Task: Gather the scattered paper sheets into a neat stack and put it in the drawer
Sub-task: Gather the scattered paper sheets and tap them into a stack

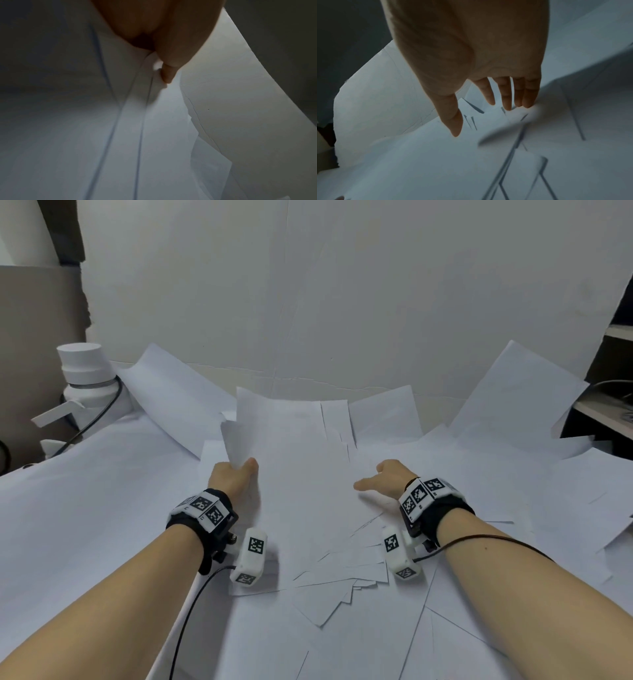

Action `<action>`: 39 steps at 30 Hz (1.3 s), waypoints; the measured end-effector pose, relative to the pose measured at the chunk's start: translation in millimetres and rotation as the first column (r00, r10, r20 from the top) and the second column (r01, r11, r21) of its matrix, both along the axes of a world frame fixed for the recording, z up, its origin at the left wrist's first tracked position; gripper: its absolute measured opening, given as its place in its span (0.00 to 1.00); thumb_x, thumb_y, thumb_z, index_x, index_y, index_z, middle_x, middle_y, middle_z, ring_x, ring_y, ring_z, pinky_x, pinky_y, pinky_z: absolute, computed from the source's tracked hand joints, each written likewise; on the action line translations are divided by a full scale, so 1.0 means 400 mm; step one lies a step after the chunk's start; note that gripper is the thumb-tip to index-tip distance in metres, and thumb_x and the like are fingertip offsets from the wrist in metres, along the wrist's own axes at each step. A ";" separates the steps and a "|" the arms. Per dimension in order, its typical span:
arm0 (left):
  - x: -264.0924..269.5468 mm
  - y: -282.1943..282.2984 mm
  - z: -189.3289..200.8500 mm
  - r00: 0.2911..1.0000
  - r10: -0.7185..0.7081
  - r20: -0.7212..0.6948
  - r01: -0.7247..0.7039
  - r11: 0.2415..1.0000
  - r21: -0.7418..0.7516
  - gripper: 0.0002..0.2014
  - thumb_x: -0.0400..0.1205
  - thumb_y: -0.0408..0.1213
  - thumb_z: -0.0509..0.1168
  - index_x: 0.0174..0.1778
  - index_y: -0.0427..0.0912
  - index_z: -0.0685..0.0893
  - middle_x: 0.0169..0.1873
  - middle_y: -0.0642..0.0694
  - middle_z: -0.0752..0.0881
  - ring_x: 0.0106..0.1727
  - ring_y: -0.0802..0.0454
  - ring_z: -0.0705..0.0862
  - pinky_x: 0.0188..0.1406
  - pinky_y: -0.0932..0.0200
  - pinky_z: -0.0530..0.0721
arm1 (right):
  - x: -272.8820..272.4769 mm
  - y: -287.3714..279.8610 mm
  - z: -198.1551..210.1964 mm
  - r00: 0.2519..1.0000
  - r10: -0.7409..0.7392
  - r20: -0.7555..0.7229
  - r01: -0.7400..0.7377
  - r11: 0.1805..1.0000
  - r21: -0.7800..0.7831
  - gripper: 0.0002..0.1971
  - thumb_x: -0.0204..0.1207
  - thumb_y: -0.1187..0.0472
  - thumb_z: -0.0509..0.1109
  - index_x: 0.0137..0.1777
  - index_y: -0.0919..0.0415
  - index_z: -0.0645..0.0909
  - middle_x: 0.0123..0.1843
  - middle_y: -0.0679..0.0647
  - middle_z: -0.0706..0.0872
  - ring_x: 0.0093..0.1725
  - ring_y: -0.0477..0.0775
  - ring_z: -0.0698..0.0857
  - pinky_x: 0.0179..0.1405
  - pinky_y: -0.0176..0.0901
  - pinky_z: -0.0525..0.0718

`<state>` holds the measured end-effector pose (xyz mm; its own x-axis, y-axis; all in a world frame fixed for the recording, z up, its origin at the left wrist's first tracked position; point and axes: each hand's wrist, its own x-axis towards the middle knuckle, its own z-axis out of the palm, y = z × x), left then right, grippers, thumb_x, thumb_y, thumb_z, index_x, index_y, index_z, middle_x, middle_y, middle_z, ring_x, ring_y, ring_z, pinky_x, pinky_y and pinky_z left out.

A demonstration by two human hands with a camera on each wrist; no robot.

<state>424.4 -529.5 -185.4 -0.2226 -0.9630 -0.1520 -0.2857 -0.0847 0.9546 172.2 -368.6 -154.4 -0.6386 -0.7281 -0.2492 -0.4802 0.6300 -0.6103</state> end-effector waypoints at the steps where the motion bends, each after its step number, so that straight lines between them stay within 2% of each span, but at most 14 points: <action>1: 0.001 -0.004 0.000 1.000 0.005 0.022 -0.006 0.999 0.038 0.27 0.82 0.52 0.69 0.63 0.29 0.84 0.48 0.38 0.88 0.55 0.35 0.87 0.49 0.51 0.82 | 0.002 0.006 0.002 1.000 0.018 0.021 -0.018 1.000 0.012 0.43 0.73 0.48 0.78 0.82 0.68 0.63 0.82 0.61 0.69 0.80 0.62 0.70 0.75 0.53 0.70; 3: 0.005 0.000 0.007 0.998 -0.047 0.047 0.039 0.988 0.147 0.40 0.76 0.63 0.73 0.71 0.31 0.79 0.60 0.36 0.85 0.61 0.35 0.85 0.56 0.49 0.81 | 0.008 0.014 0.005 0.999 0.046 0.024 -0.046 0.999 0.019 0.39 0.75 0.54 0.77 0.82 0.68 0.65 0.82 0.60 0.69 0.80 0.62 0.70 0.75 0.51 0.70; 5: 0.003 -0.001 0.008 0.991 -0.128 0.045 0.116 0.971 0.208 0.42 0.68 0.63 0.79 0.68 0.33 0.81 0.56 0.39 0.87 0.54 0.36 0.87 0.57 0.48 0.83 | 0.018 0.021 0.009 0.998 0.061 0.000 -0.061 0.998 0.025 0.36 0.76 0.58 0.76 0.81 0.67 0.67 0.81 0.60 0.71 0.78 0.61 0.72 0.75 0.50 0.71; 7: 0.002 0.005 0.009 0.968 -0.237 0.078 0.220 0.958 0.182 0.27 0.71 0.47 0.82 0.57 0.33 0.84 0.44 0.38 0.88 0.42 0.40 0.87 0.47 0.52 0.84 | 0.019 0.023 0.006 0.998 0.067 0.002 -0.067 0.998 0.005 0.33 0.75 0.59 0.76 0.78 0.65 0.71 0.78 0.59 0.75 0.75 0.60 0.76 0.74 0.51 0.74; 11: 0.010 0.025 0.003 0.957 -0.285 0.055 0.281 0.957 0.068 0.21 0.69 0.25 0.78 0.58 0.34 0.85 0.52 0.36 0.90 0.54 0.36 0.89 0.62 0.39 0.86 | 0.024 0.029 0.005 0.992 0.126 0.003 -0.126 0.992 -0.030 0.28 0.75 0.63 0.74 0.75 0.64 0.75 0.75 0.57 0.78 0.74 0.57 0.77 0.73 0.46 0.75; 17: 0.030 0.041 0.032 0.972 -0.186 -0.142 0.163 0.973 -0.164 0.13 0.75 0.24 0.76 0.54 0.37 0.87 0.43 0.41 0.91 0.43 0.43 0.89 0.41 0.55 0.85 | -0.015 0.045 0.015 0.996 -0.081 0.035 0.086 0.986 -0.144 0.41 0.76 0.50 0.76 0.83 0.66 0.62 0.83 0.60 0.68 0.80 0.63 0.70 0.77 0.56 0.70; 22: 0.042 0.044 0.083 0.929 -0.196 -0.315 0.125 0.964 -0.233 0.08 0.77 0.27 0.76 0.47 0.42 0.89 0.36 0.49 0.93 0.35 0.55 0.90 0.33 0.63 0.87 | -0.025 0.055 0.048 0.985 0.015 0.170 0.021 0.978 -0.208 0.49 0.70 0.38 0.77 0.84 0.64 0.62 0.83 0.56 0.68 0.80 0.60 0.69 0.77 0.56 0.70; 25: 0.049 0.038 0.103 0.906 -0.211 -0.367 0.130 0.964 -0.232 0.08 0.78 0.27 0.76 0.49 0.41 0.89 0.38 0.50 0.94 0.37 0.54 0.91 0.35 0.64 0.87 | -0.027 0.061 0.080 0.997 0.081 0.005 -0.079 0.976 -0.201 0.26 0.69 0.37 0.77 0.54 0.59 0.80 0.54 0.52 0.83 0.55 0.55 0.82 0.54 0.46 0.78; 27: 0.053 0.034 0.114 0.891 -0.205 -0.406 0.113 0.964 -0.240 0.09 0.78 0.28 0.76 0.53 0.41 0.89 0.42 0.49 0.94 0.40 0.55 0.92 0.36 0.64 0.87 | -0.030 0.075 0.097 0.989 0.130 -0.075 -0.142 0.973 -0.182 0.19 0.73 0.43 0.76 0.38 0.56 0.75 0.38 0.49 0.78 0.38 0.50 0.78 0.40 0.41 0.73; 30: 0.059 0.014 0.111 0.873 -0.169 -0.457 0.069 0.971 -0.227 0.11 0.78 0.29 0.77 0.54 0.41 0.88 0.45 0.48 0.93 0.44 0.52 0.92 0.42 0.61 0.86 | -0.026 0.102 0.116 0.977 0.192 -0.095 -0.207 0.958 -0.199 0.18 0.77 0.55 0.73 0.29 0.58 0.71 0.29 0.51 0.75 0.29 0.52 0.76 0.30 0.37 0.73; 32: 0.060 0.006 0.105 0.875 -0.131 -0.466 0.034 0.977 -0.210 0.11 0.77 0.31 0.77 0.53 0.40 0.87 0.45 0.45 0.92 0.46 0.49 0.90 0.43 0.61 0.86 | -0.021 0.118 0.119 0.977 0.211 -0.035 -0.212 0.941 -0.265 0.15 0.80 0.59 0.71 0.33 0.62 0.78 0.30 0.51 0.81 0.31 0.50 0.83 0.29 0.35 0.82; 34: 0.057 0.001 0.096 0.869 -0.098 -0.484 0.021 0.987 -0.161 0.12 0.77 0.32 0.78 0.54 0.39 0.85 0.46 0.44 0.91 0.48 0.46 0.90 0.45 0.59 0.86 | -0.015 0.128 0.114 0.972 0.219 0.083 -0.181 0.929 -0.324 0.10 0.82 0.61 0.70 0.44 0.69 0.84 0.40 0.57 0.87 0.41 0.54 0.89 0.38 0.45 0.90; 36: 0.057 -0.005 0.089 0.856 -0.068 -0.512 0.012 0.994 -0.112 0.12 0.78 0.33 0.78 0.53 0.39 0.83 0.47 0.44 0.89 0.49 0.47 0.88 0.49 0.56 0.85 | -0.011 0.137 0.101 0.955 0.203 0.218 -0.114 0.925 -0.362 0.11 0.84 0.60 0.68 0.50 0.70 0.85 0.49 0.63 0.89 0.49 0.59 0.90 0.48 0.55 0.91; 39: 0.066 -0.014 0.080 0.831 -0.023 -0.556 0.002 0.999 -0.038 0.27 0.74 0.41 0.81 0.63 0.33 0.80 0.54 0.40 0.89 0.54 0.43 0.89 0.59 0.47 0.86 | -0.004 0.157 0.077 0.911 0.155 0.382 -0.023 0.944 -0.330 0.16 0.86 0.56 0.65 0.55 0.73 0.84 0.54 0.69 0.89 0.50 0.62 0.89 0.46 0.55 0.91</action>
